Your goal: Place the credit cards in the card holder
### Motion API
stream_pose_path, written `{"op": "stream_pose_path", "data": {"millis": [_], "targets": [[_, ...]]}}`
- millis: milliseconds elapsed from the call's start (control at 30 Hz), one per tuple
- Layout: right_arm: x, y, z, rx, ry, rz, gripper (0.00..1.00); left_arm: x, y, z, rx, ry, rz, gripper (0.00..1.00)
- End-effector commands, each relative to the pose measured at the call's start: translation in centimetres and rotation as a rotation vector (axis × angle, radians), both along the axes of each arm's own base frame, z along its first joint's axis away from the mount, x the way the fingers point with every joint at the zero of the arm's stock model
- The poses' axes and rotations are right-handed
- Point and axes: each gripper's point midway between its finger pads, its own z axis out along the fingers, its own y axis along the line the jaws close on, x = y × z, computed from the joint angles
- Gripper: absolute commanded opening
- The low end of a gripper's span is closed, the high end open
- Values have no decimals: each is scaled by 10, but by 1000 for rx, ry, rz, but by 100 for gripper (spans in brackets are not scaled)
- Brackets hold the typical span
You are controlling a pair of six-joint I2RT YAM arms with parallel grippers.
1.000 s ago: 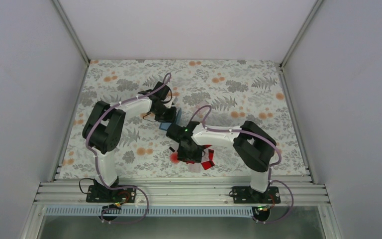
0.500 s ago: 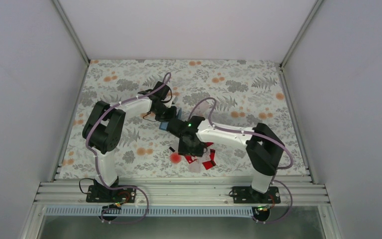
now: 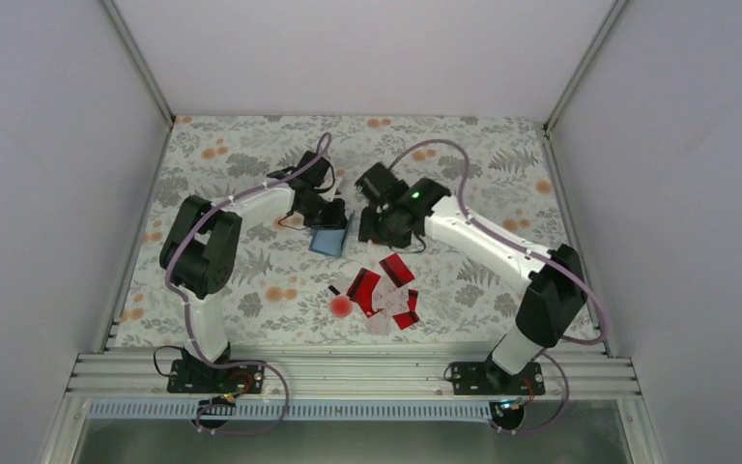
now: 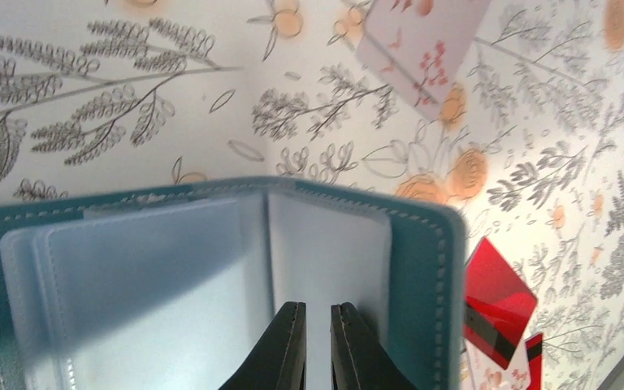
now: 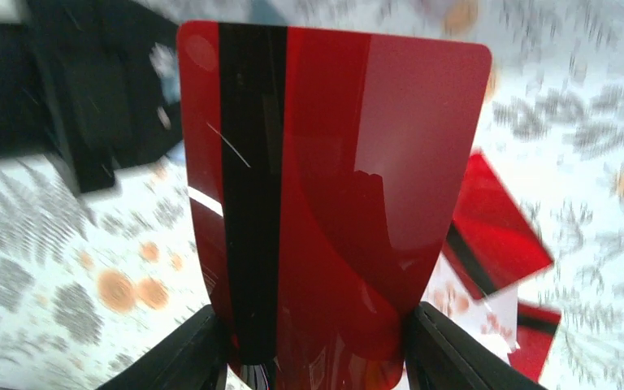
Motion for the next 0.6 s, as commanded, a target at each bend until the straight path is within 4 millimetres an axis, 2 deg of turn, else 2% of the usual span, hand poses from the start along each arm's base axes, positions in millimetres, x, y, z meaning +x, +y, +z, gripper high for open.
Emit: {"op": "stream_pose_path", "data": {"millis": [0, 167, 267, 433, 467, 567], "targets": [[46, 0, 50, 118, -165, 61, 50, 6, -13, 15, -43, -5, -7, 11], [75, 3, 62, 189, -230, 107, 51, -1, -24, 5, -48, 27, -22, 11], [84, 7, 58, 246, -230, 128, 51, -13, -28, -10, -45, 77, -24, 11], [96, 17, 63, 346, -245, 174, 51, -25, -27, -23, -26, 103, 3, 11], [100, 19, 54, 351, -226, 177, 51, -26, -26, -23, -16, 101, 10, 11], [103, 25, 45, 390, -218, 195, 51, -30, -23, -20, -4, 93, 23, 11]]}}
